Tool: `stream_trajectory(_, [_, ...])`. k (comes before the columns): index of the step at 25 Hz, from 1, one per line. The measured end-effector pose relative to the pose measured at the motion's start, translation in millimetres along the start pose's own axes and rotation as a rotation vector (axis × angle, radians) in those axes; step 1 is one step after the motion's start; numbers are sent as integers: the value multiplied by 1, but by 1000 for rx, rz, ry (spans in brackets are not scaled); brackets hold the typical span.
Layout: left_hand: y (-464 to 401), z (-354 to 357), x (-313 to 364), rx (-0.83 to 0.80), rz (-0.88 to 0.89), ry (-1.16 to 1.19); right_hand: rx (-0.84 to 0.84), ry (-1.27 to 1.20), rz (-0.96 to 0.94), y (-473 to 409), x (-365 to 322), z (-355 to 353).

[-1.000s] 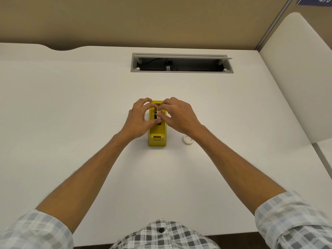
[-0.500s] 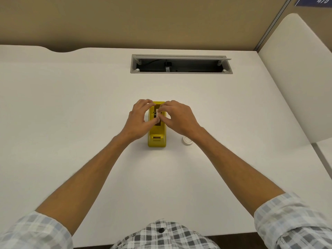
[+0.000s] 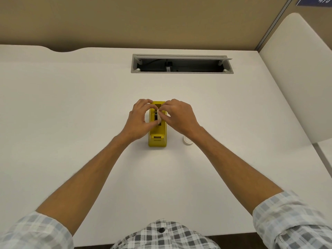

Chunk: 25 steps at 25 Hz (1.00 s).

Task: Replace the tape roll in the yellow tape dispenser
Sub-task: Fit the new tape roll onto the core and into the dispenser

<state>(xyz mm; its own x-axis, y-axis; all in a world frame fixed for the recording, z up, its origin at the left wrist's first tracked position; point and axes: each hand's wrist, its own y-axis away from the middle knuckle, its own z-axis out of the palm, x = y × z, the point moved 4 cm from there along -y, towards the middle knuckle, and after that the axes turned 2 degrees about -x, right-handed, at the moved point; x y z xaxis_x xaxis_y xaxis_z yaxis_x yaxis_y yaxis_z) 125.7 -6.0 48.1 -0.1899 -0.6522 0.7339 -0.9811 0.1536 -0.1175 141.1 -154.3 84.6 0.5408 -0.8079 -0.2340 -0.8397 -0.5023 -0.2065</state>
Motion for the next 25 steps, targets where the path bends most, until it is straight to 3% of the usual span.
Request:
stream_trajectory(7, [-5,2,-4,-92,-66,-36,-28,-1,10,3,1,1])
stream_trajectory(17, [-5,2,-3,-22,-71,98,-95,-88,91,-4,7,6])
stream_trajectory(25, [-3,4,-9,-43,-112,72,-104,-154,86,-9,9,6])
